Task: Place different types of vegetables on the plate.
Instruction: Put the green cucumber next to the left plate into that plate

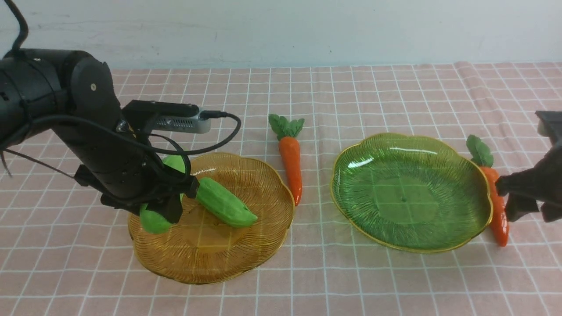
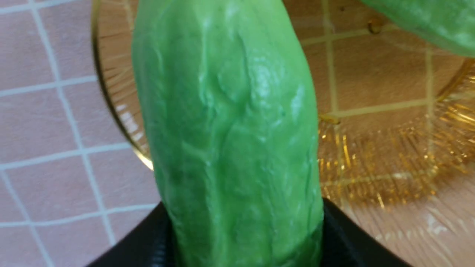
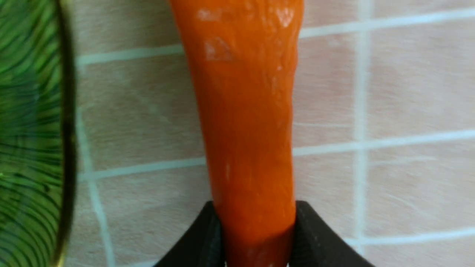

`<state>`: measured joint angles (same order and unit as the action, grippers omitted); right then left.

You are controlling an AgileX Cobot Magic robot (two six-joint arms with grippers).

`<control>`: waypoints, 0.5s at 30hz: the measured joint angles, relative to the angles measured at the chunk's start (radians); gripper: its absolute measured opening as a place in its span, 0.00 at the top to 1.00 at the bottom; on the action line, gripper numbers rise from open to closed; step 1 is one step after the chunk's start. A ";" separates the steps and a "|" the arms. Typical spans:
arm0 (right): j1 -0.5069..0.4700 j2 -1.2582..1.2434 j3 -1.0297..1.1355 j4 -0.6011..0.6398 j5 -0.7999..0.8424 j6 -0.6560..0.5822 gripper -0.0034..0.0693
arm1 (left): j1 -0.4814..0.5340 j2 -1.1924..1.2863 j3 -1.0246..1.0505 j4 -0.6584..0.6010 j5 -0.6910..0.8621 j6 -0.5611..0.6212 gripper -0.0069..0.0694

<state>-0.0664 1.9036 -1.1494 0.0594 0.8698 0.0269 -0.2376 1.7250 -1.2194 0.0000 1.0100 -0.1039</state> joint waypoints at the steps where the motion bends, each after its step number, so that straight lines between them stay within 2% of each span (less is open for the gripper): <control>1: 0.000 -0.001 0.000 0.000 0.005 0.001 0.68 | 0.000 -0.001 -0.002 0.000 0.002 -0.001 0.43; 9: -0.073 -0.173 -0.037 0.012 0.047 0.009 0.68 | 0.000 -0.102 -0.008 0.024 0.010 -0.010 0.51; 15: -0.038 -0.345 -0.053 0.172 0.067 -0.066 0.68 | 0.000 -0.216 -0.008 0.024 0.009 -0.010 0.51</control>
<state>-0.1049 1.5585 -1.2028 0.2314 0.9364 -0.0388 -0.2376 1.5089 -1.2276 0.0240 1.0195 -0.1137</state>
